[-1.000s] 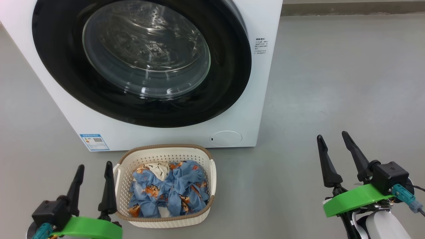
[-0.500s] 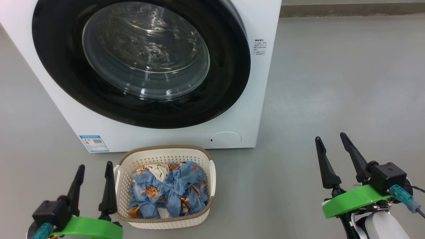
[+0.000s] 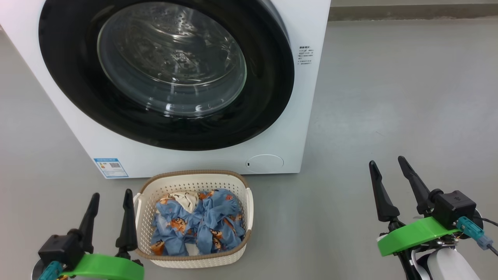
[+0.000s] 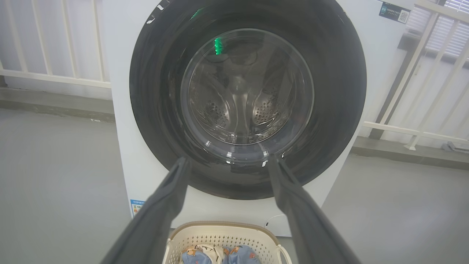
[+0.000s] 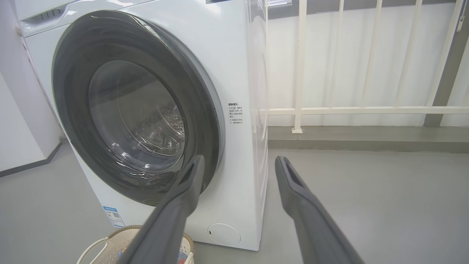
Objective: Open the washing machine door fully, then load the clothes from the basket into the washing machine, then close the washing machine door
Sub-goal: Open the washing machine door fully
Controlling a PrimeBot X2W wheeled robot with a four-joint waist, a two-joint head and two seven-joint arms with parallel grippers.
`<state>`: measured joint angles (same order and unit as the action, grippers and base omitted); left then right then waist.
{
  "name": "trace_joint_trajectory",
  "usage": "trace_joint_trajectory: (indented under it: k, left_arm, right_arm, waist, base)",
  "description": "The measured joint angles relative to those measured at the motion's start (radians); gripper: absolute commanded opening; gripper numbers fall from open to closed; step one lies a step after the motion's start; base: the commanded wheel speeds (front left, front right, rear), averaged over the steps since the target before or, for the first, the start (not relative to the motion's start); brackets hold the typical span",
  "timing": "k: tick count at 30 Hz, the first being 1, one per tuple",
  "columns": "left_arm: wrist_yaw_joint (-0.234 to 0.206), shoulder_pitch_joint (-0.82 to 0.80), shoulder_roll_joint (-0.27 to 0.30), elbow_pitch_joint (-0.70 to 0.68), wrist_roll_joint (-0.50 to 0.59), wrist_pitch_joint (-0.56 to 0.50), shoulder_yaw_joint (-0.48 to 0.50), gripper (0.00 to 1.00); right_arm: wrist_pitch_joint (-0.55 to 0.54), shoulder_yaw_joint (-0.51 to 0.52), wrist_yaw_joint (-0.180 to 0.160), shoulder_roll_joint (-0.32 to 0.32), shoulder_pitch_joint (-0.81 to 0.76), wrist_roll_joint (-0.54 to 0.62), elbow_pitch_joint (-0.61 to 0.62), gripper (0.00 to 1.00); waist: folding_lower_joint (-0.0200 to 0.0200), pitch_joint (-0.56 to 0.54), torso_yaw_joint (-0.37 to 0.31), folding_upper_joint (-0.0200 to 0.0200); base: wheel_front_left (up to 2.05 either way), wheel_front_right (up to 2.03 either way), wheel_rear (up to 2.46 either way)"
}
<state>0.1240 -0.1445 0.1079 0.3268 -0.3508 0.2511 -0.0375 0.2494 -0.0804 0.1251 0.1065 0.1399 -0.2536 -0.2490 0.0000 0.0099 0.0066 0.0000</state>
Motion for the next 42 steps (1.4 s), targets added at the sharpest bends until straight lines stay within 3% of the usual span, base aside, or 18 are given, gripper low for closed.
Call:
trace_joint_trajectory:
  k: [11,12,13,14,16,17,28,42]
  left_arm:
    - [0.000,0.000,0.000,0.006,0.000,0.000,-0.002,1.00]
    - [0.000,0.000,0.000,0.006,0.000,0.000,-0.002,1.00]
    - [0.000,0.000,0.000,0.007,0.000,0.000,-0.002,1.00]
    - [0.000,0.000,0.000,0.007,0.000,0.000,-0.002,1.00]
    - [0.000,0.000,0.000,0.008,-0.002,0.000,-0.001,1.00]
    - [0.000,0.000,0.000,0.008,-0.002,0.000,-0.001,1.00]
    - [0.000,-0.021,0.000,0.004,-0.010,0.000,0.001,1.00]
    - [0.002,-0.042,0.003,-0.022,-0.037,0.000,-0.010,1.00]
  right_arm:
    - [0.000,0.017,0.000,0.002,0.008,0.000,0.001,1.00]
    - [0.000,0.018,0.000,0.002,0.016,0.000,0.001,0.94]
    - [0.000,0.019,0.000,0.002,0.021,-0.001,0.002,0.78]
    - [0.000,0.019,0.000,0.002,0.022,-0.001,0.004,0.55]
    - [0.000,0.021,0.000,0.006,0.022,-0.001,0.004,0.22]
    - [0.000,0.023,0.000,0.008,0.022,-0.001,0.004,0.00]
    - [0.000,0.058,0.000,0.036,0.116,-0.042,-0.007,0.00]
    - [0.004,0.093,0.000,0.085,0.226,-0.205,-0.045,0.00]
  waist:
    - [0.0000,0.011,0.016,0.0000]
    - [0.0000,0.012,0.018,0.0000]
    - [0.0001,0.013,0.020,0.0000]
    - [0.0000,0.015,0.022,0.0000]
    - [0.0000,0.018,0.025,0.0000]
    - [0.0000,0.020,0.027,0.0000]
    - [0.0001,0.066,0.058,0.0000]
    - [0.0000,0.107,0.097,0.0000]
  base:
    - [0.00,0.00,0.00]
    - [0.00,0.00,0.00]
    - [0.00,0.00,0.00]
    - [0.00,0.00,0.00]
    - [0.00,0.00,0.00]
    - [0.00,0.00,0.00]
    - [0.00,0.00,0.00]
    - [0.00,0.00,0.00]
